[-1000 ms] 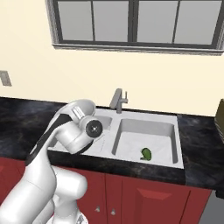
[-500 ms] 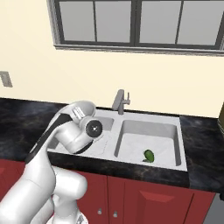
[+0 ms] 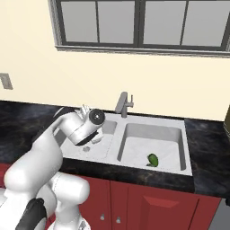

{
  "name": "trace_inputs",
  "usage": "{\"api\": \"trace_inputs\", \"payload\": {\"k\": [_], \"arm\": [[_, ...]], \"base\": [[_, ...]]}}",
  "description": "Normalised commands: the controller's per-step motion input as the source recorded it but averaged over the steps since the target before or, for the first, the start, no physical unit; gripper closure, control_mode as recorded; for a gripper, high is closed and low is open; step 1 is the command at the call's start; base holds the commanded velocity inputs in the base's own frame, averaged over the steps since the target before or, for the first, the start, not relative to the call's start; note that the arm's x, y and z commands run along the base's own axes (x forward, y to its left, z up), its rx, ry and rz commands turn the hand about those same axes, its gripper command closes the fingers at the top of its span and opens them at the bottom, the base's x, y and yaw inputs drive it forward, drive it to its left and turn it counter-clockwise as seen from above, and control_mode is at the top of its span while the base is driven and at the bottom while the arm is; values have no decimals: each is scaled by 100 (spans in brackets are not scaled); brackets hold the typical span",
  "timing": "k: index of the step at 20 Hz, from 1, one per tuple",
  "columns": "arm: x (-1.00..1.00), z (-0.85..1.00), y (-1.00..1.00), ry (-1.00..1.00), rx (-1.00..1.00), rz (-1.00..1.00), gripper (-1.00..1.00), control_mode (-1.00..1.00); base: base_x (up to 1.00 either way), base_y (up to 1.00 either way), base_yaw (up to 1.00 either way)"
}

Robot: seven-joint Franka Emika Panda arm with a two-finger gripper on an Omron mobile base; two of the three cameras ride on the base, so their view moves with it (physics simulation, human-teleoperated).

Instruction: Dump the broccoli and avocado from the bowl so the bowl can be washed. Place the bowl in the sink after clearing the leftovers.

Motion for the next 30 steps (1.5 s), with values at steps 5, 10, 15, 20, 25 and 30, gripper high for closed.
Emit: {"api": "trace_inputs", "payload": {"k": [5,10,15,20,25,30], "arm": [[12,-37,13,12,-7,0,100,-100],[15,-56,19,11,-8,-3,100,-100],[22,-25,11,0,-3,0,100,-100],[19,-49,18,-2,-1,0,100,-100],[26,-45,20,-2,-2,0,100,-100],[21,-49,13,0,-7,0,100,-100]], "base": [[0,0,0],[0,0,0],[0,0,0],[0,0,0],[0,0,0],[0,0,0]]}}
